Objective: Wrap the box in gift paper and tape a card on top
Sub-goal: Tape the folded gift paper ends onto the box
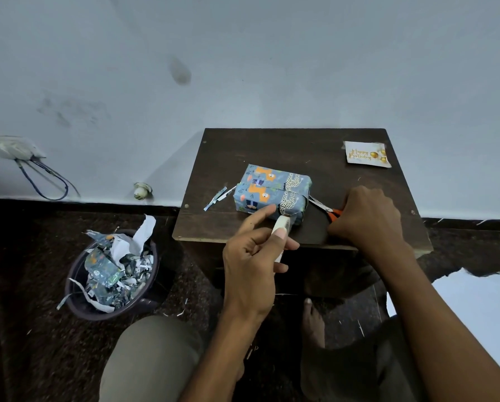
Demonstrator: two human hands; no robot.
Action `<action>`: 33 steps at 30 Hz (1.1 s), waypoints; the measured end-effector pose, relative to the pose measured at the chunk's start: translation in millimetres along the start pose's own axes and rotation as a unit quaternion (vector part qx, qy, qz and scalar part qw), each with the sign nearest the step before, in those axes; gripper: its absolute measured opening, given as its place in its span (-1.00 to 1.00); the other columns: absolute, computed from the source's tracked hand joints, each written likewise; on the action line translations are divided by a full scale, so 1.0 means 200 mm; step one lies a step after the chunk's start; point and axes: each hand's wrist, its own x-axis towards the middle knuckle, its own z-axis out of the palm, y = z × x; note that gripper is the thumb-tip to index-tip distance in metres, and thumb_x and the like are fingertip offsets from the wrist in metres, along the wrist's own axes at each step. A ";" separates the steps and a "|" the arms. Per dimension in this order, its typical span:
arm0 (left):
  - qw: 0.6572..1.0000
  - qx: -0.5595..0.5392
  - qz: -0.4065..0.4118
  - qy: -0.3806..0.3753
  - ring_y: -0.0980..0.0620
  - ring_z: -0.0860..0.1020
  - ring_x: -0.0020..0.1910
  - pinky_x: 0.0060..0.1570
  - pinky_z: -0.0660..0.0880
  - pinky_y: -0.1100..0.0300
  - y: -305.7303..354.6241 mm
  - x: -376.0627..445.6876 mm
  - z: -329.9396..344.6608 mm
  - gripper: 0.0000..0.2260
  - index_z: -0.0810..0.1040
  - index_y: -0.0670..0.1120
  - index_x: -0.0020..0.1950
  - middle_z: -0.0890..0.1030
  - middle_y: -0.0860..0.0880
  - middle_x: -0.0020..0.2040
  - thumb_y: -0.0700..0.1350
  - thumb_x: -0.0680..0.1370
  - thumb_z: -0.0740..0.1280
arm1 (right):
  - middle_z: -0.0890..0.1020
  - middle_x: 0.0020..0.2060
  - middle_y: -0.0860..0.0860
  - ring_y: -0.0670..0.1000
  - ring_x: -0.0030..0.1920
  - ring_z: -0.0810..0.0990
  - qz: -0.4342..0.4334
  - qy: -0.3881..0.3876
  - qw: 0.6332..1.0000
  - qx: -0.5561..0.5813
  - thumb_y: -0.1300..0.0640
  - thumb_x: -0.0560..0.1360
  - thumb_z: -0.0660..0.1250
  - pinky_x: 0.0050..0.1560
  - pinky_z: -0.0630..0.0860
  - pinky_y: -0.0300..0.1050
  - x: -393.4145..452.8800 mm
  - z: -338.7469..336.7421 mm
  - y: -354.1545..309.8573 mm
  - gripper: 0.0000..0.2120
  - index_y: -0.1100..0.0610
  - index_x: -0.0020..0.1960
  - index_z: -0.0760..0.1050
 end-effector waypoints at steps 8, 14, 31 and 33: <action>0.997 -0.076 -0.022 -0.021 -0.03 0.68 0.05 -0.38 0.53 0.14 -0.01 0.04 -0.01 -0.72 0.65 -0.27 -0.28 0.70 0.01 0.18 -0.10 0.49 0.31 | 0.60 -0.33 -0.01 0.16 -0.25 0.59 -0.033 0.062 0.992 0.106 0.01 0.22 0.50 -0.21 0.48 -0.07 -0.02 0.02 0.13 -0.82 0.04 -0.28 0.54; 0.996 -0.081 -0.017 -0.014 -0.03 0.67 0.11 -0.28 0.57 0.09 -0.02 0.04 0.00 -0.74 0.67 -0.19 -0.33 0.69 -0.03 0.16 -0.10 0.48 0.33 | 0.68 -0.24 -0.02 0.02 -0.31 0.71 -0.031 -0.010 0.969 0.247 0.25 0.31 0.52 -0.20 0.68 -0.07 -0.02 0.03 0.19 -0.66 0.00 0.05 0.72; 0.992 -0.105 0.005 -0.071 -0.16 0.56 0.33 0.38 0.34 -0.41 -0.03 0.11 -0.06 -0.70 0.45 -0.20 -0.55 0.67 -0.17 0.23 -0.15 0.39 0.28 | 0.65 -0.24 0.25 -0.02 -0.51 0.42 -0.049 -0.263 0.779 0.567 0.24 0.36 0.47 -0.62 0.39 -0.26 -0.21 -0.03 0.25 -0.71 0.18 0.08 0.71; 0.992 -0.111 -0.003 -0.067 -0.21 0.57 0.29 0.35 0.35 -0.44 -0.03 0.11 -0.06 -0.68 0.42 -0.16 -0.56 0.67 -0.21 0.21 -0.18 0.42 0.22 | 0.63 -0.24 0.25 -0.02 -0.48 0.40 -0.054 -0.312 0.776 0.546 0.22 0.38 0.45 -0.61 0.37 -0.26 -0.20 -0.04 0.26 -0.71 0.19 0.09 0.71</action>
